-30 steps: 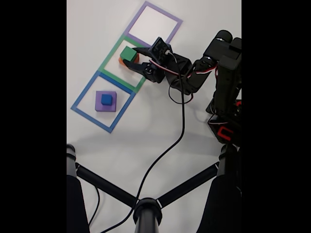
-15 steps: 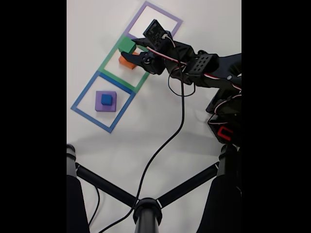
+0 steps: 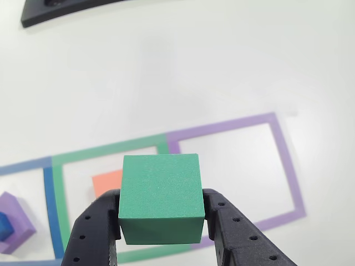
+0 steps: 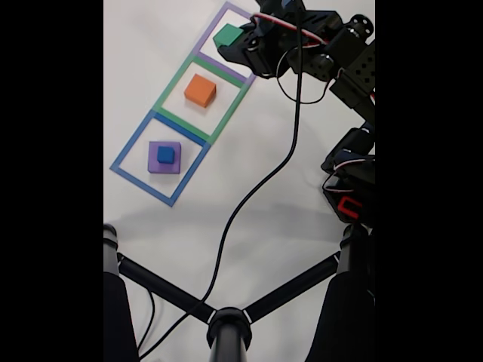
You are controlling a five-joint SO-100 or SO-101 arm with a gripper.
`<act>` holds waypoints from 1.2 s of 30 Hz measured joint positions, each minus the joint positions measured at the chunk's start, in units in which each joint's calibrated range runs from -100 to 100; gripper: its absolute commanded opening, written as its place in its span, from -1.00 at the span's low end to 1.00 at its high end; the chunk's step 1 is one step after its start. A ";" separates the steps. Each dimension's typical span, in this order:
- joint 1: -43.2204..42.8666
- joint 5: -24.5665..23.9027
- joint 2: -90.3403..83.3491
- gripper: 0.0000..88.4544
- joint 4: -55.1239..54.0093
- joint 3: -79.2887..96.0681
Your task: Tower of hanoi
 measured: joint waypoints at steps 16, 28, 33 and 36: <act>8.92 -0.59 -1.60 -0.87 33.71 -30.98; 15.72 -0.59 -8.02 -0.87 11.88 -0.35; 16.13 -0.59 -8.44 -0.87 -8.11 18.80; 16.29 -0.59 -7.01 -0.87 -21.27 28.72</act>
